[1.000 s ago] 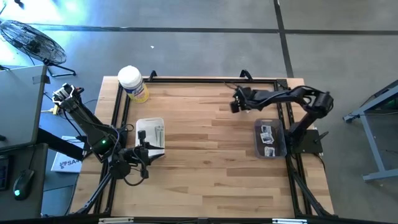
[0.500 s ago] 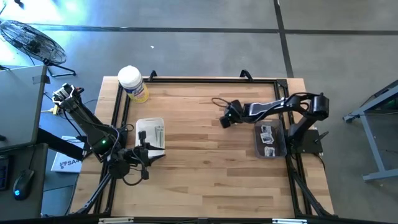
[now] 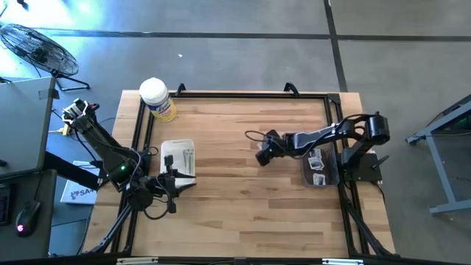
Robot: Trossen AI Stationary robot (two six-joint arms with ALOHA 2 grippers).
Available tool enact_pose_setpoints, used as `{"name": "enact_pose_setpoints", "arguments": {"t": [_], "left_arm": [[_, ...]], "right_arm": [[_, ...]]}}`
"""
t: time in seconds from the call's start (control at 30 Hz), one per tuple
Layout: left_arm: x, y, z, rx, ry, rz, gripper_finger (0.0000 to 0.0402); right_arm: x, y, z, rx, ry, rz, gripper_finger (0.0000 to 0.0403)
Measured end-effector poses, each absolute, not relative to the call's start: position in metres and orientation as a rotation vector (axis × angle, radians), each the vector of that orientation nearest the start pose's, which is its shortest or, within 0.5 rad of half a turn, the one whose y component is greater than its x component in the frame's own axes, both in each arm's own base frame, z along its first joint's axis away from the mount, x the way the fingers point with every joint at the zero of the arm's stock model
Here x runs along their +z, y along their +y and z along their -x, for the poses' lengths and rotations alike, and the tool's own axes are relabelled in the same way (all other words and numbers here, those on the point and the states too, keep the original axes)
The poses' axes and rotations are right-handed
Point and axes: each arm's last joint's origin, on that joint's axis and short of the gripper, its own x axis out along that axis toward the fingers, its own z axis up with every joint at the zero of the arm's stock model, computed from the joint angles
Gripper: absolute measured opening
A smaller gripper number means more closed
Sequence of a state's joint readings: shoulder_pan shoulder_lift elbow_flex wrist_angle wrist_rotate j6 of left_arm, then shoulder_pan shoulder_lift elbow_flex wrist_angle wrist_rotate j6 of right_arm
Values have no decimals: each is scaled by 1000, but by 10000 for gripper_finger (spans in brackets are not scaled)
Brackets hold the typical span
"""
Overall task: Pick & Place First Aid Supplies
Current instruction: Put the green bandage into the white bin
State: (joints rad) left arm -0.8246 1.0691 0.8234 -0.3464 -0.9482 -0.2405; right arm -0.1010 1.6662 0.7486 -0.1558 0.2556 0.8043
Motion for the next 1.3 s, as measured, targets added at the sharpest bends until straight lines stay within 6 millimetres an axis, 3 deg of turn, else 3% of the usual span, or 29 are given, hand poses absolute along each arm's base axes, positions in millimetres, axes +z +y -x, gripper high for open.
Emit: {"name": "enact_pose_setpoints", "arguments": {"t": [0.47, 0.63, 0.8, 1.0, 1.13, 1.3], "left_arm": [[288, -144, -165, 149, 345, -199, 95], [287, -148, -169, 185, 317, -199, 95], [282, -152, -175, 201, 315, -199, 95], [268, -147, -200, 269, 345, -140, 95], [252, -136, -223, 325, 408, -155, 95], [233, -124, -252, 332, 450, -107, 95]], "right_arm": [[96, 12, -326, -422, 692, -647, 43], [99, 28, -336, -288, 619, -683, 43], [122, 40, -353, -188, 527, -688, 43], [162, 62, -362, -209, 363, -533, 43], [190, 82, -350, -194, 287, -452, 43], [216, 99, -317, -211, 204, -374, 43]]}}
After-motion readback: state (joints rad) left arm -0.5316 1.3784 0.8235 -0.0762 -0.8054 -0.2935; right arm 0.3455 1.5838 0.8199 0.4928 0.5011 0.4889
